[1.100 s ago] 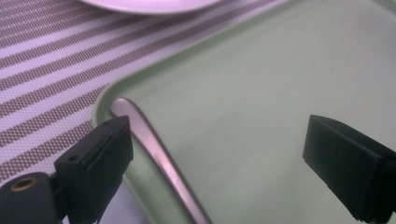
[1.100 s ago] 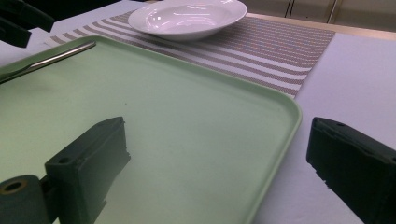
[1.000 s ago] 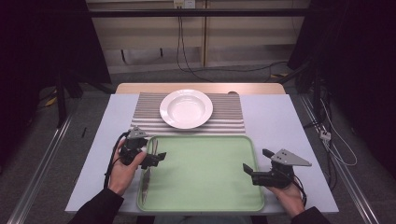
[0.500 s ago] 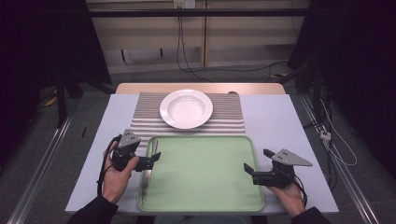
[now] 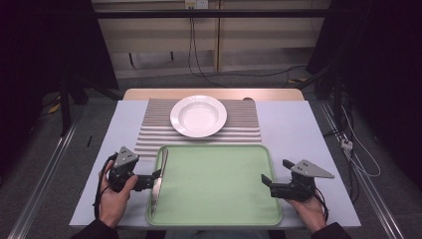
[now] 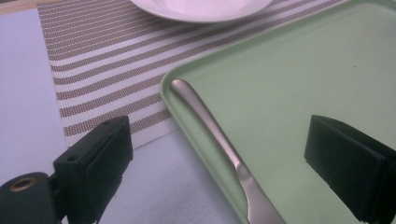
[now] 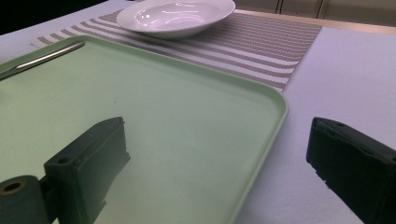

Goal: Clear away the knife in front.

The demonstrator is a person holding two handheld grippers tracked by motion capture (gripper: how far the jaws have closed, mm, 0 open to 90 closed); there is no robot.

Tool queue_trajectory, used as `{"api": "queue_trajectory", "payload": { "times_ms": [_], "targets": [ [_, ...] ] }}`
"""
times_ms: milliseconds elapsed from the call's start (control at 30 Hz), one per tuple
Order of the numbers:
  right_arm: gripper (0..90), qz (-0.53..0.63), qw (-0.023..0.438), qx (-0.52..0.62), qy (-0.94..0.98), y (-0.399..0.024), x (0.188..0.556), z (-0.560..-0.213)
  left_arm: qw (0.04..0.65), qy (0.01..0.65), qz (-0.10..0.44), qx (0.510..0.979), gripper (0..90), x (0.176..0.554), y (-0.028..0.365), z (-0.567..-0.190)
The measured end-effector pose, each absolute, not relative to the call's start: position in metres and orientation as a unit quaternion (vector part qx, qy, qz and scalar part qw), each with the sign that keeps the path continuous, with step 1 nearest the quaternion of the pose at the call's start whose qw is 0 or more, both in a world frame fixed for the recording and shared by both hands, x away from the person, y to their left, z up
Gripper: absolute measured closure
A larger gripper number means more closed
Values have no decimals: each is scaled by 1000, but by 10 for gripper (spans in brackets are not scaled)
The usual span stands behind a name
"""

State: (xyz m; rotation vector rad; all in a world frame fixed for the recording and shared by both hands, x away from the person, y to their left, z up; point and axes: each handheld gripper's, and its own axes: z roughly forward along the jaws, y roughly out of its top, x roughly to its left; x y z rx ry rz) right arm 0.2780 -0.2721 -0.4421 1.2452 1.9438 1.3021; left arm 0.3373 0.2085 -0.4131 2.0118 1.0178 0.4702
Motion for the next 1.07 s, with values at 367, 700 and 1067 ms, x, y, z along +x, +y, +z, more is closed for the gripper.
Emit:
{"api": "queue_trajectory", "payload": {
  "times_ms": [367,700,1067],
  "targets": [
    [50,473,246,456,712,-273,277,-442,415,408,189,791,76,332,214,-426],
    [50,468,249,457,714,-274,275,-442,428,418,194,777,69,328,218,-426],
    [50,465,254,461,712,-274,274,-442,435,418,192,774,69,328,220,-425]
  ]
}}
